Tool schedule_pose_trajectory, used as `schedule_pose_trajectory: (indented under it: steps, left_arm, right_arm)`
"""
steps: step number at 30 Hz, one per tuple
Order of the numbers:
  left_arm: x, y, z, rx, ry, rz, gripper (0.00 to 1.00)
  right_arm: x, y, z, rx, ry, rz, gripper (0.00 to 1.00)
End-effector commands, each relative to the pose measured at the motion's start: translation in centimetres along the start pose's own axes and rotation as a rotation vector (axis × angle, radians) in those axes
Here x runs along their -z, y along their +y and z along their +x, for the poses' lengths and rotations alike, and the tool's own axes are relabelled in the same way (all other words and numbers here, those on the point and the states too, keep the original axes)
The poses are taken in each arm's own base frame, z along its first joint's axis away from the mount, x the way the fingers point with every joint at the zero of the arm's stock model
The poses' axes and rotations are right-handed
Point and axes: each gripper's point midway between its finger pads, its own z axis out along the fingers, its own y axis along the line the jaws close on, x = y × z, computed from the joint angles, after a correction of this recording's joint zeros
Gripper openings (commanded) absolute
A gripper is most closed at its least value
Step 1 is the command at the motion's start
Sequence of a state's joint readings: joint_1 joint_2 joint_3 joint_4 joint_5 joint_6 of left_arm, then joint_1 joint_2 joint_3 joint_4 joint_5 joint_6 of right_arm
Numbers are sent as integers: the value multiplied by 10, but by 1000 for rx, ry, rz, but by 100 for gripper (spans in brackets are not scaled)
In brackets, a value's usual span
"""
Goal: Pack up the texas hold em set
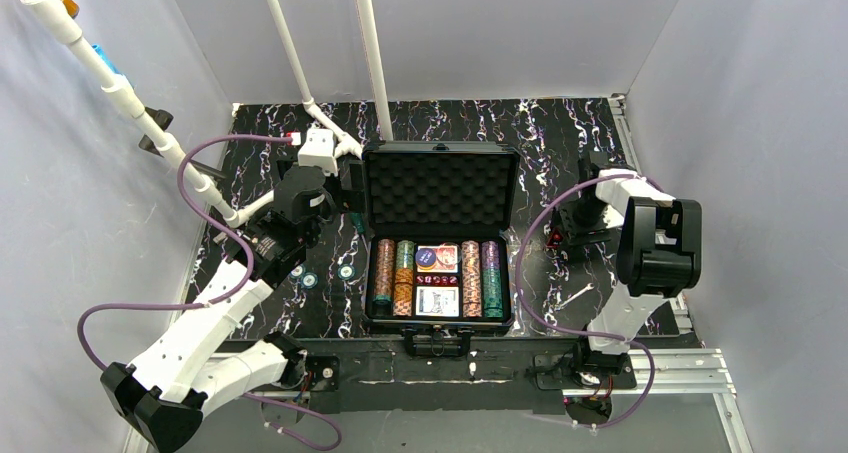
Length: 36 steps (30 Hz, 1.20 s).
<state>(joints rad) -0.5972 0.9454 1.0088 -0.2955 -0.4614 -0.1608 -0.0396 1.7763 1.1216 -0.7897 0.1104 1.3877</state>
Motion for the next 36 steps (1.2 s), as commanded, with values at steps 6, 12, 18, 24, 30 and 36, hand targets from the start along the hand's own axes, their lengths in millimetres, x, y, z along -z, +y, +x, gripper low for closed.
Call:
schedule_pose_trajectory:
  steps: [6,12,18,24,30,36]
  left_arm:
    - [6,4,-9,18,-25,-6,98]
    - [4,3,-7,18,-16,-4,98]
    - [2,2,-5,15,-8,-5,98]
    - [1,2,-3,11,-3,-9,98]
    - [0,1,-2,9,2,-5,98]
    - [0,1,-2,11,5,-4,98]
  right_arm:
    - [8,-15,-13,439,-101,-141,1]
    - [19,-14,5,691,-81,-353,1]
    - [38,-6,32,838,-20,-578,1]
    - [37,-17,43,878,14,-622,1]
    - [50,-34,50,924,8,-670,1]
    - [85,-55,79,1007,12,-811,1]
